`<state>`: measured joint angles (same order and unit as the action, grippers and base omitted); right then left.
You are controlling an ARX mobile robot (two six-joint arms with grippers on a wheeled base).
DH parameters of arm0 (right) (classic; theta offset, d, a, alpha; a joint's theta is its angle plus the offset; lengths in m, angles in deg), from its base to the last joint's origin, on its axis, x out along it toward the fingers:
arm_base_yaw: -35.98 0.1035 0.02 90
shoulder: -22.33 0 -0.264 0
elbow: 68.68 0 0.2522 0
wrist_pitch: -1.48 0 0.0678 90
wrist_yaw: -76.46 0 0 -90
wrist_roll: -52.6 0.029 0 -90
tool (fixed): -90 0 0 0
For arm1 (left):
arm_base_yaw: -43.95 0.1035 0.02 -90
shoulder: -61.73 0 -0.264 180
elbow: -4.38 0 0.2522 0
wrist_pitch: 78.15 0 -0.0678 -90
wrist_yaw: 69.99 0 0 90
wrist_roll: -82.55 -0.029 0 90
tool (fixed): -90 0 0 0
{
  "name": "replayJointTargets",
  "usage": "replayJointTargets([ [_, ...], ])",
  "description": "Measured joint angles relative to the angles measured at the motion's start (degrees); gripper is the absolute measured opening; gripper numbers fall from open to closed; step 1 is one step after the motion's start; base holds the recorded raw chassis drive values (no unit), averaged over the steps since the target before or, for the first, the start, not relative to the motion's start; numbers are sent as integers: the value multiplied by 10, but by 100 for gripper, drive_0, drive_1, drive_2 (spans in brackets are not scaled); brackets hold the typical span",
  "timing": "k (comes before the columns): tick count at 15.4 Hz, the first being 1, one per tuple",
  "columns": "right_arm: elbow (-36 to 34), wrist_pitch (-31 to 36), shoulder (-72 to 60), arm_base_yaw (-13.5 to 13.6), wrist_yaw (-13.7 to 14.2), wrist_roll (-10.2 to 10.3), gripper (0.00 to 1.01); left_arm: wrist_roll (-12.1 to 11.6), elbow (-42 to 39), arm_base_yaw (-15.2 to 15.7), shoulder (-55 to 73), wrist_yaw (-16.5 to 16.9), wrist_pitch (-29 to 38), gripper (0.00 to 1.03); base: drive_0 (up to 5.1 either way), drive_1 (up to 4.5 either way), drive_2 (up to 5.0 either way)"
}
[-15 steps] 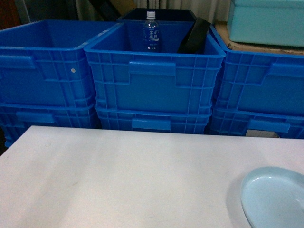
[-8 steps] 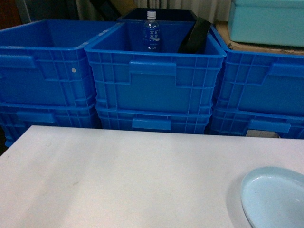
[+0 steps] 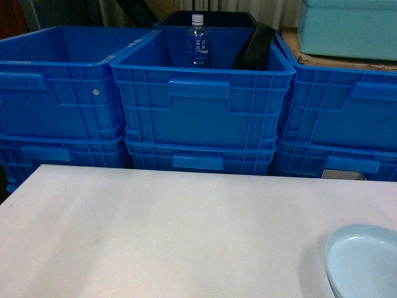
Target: Place blue tray on left shelf second layer neatly
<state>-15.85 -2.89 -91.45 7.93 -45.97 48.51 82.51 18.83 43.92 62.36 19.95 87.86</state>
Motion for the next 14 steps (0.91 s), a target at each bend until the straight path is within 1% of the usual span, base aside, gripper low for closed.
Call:
replayJointTargets([
  [1, 1, -16, 20, 5, 6, 8, 2, 0, 0, 0, 0, 0, 0, 98, 0, 0, 0],
  [2, 1, -24, 40, 8, 7, 11, 2, 0, 0, 0, 0, 0, 0, 98, 0, 0, 0],
  [3, 10, -44, 107, 14, 4, 15, 2, 0, 0, 0, 0, 0, 0, 98, 0, 0, 0],
  [4, 22, -50, 166, 17, 0, 15, 2, 0, 0, 0, 0, 0, 0, 98, 0, 0, 0],
  [5, 38, -57, 249, 18, -16, 15, 2, 0, 0, 0, 0, 0, 0, 98, 0, 0, 0],
  [6, 40, -61, 306, 15, -23, 12, 2, 0, 0, 0, 0, 0, 0, 98, 0, 0, 0],
  [7, 33, -67, 357, 2, -40, 7, 2, 0, 0, 0, 0, 0, 0, 98, 0, 0, 0],
  [9, 7, -81, 438, -29, -64, -5, 2, 0, 0, 0, 0, 0, 0, 98, 0, 0, 0],
  [10, -27, -119, 510, -60, -98, -17, 2, 0, 0, 0, 0, 0, 0, 98, 0, 0, 0],
  [11, -104, -194, 633, -105, -153, -48, 2, 0, 0, 0, 0, 0, 0, 98, 0, 0, 0],
  [12, -139, -200, 668, -122, -160, -66, 2, 0, 0, 0, 0, 0, 0, 98, 0, 0, 0],
  [13, -157, -200, 673, -134, -162, -77, 2, 0, 0, 0, 0, 0, 0, 98, 0, 0, 0],
  [14, -165, -198, 671, -136, -159, -83, 2, 0, 0, 0, 0, 0, 0, 98, 0, 0, 0],
])
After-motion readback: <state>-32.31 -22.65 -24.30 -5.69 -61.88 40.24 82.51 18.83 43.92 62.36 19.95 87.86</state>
